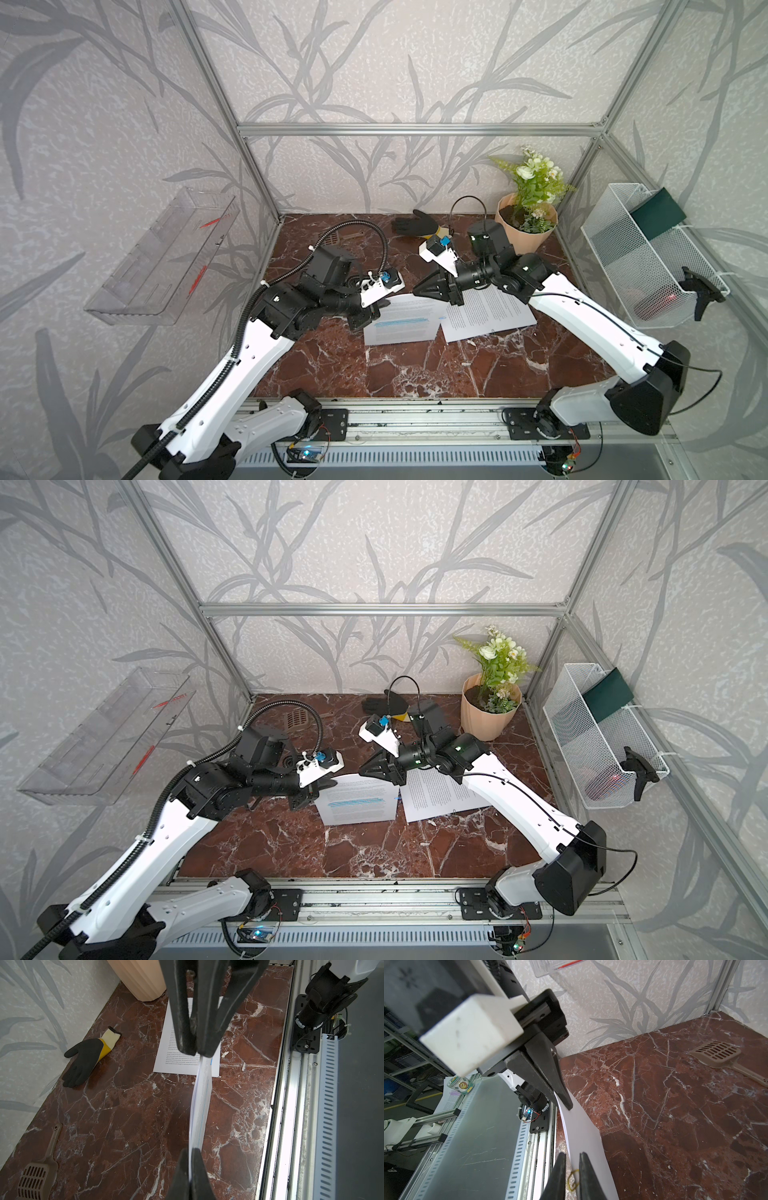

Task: Unclip the paperclips from the documents
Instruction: Remove the paper clip from the document.

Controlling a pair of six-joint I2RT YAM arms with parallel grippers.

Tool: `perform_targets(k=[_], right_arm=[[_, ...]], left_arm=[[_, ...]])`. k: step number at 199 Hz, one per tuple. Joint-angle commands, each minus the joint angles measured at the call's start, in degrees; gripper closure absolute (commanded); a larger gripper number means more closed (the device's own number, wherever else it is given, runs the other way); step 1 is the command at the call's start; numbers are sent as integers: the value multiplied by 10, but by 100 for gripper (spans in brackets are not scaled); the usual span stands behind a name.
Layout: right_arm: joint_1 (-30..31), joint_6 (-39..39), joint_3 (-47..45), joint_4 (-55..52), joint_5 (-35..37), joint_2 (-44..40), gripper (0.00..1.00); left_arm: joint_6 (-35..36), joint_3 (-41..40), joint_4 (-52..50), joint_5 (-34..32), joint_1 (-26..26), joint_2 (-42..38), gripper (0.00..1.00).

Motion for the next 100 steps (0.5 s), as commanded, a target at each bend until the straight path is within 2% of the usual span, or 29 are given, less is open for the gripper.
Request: perform_targets(k=[1, 42, 100], right_arm=[[3, 13, 7, 17, -14, -10, 89], [3, 19, 17, 12, -16, -9, 100], [4, 32, 23, 9, -13, -15, 100]], left_arm=[[9, -5, -8, 9, 1, -11, 100], [14, -9, -10, 3, 2, -15, 100], [22, -13, -19, -11, 2, -22, 100]])
